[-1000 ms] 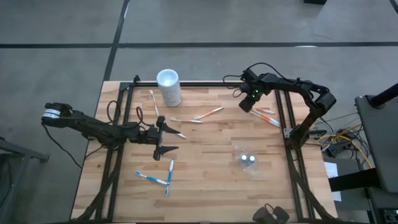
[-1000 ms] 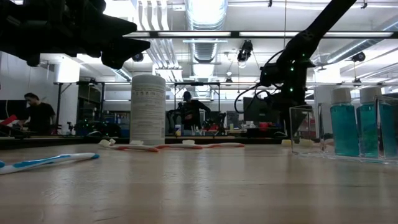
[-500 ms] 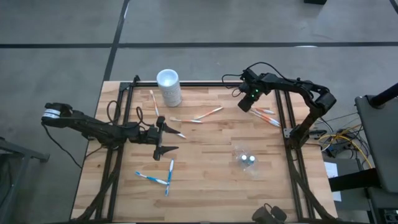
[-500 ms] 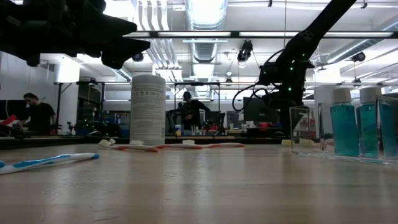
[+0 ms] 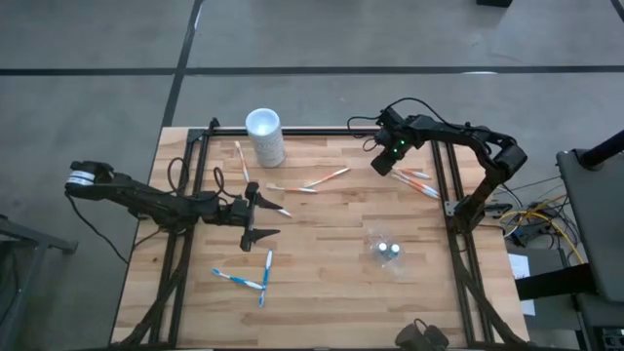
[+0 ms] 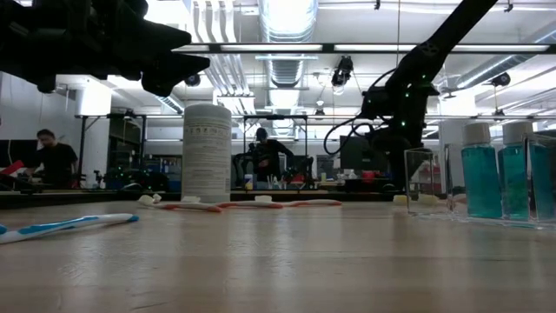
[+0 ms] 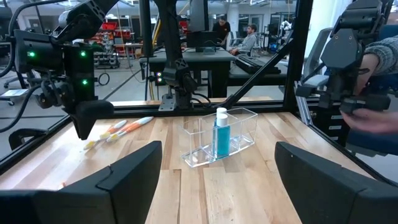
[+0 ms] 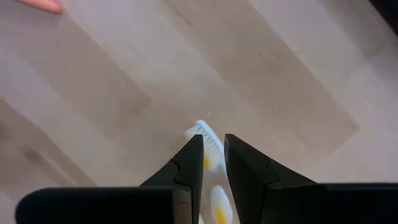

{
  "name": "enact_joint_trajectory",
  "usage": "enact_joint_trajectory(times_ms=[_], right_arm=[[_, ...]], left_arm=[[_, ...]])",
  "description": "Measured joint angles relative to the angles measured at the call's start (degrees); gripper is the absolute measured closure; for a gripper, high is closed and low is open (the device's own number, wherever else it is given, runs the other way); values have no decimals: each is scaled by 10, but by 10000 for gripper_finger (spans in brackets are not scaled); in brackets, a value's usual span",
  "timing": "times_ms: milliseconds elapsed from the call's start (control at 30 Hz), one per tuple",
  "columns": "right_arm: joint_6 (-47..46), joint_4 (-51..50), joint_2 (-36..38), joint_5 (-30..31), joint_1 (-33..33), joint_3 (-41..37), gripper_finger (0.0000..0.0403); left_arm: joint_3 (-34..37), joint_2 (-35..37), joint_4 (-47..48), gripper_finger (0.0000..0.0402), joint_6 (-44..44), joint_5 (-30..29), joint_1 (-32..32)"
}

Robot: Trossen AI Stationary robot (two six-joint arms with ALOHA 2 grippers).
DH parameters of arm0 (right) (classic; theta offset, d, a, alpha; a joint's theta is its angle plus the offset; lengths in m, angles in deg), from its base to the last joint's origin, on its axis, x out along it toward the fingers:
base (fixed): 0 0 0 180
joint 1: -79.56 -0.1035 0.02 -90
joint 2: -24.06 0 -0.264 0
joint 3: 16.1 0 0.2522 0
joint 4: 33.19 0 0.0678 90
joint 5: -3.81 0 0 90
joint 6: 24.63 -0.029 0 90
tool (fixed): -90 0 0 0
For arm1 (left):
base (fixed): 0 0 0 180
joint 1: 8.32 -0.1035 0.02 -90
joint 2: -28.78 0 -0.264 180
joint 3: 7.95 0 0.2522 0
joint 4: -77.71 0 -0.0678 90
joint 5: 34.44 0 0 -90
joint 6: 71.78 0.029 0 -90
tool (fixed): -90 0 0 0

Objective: Pick & Place toothbrushing station
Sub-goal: Put the orange toothbrush into the top section of the transparent organizer

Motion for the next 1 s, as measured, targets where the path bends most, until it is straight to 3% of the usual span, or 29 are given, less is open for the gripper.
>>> enact_joint_trajectory(times_ms=[533, 1000], right_arm=[[0, 7, 0, -5, 0, 0, 335], [30, 10, 0, -9, 0, -1, 264]], left_arm=[[0, 0, 0, 83, 0, 0, 0], [0, 0, 0, 83, 0, 0, 0]])
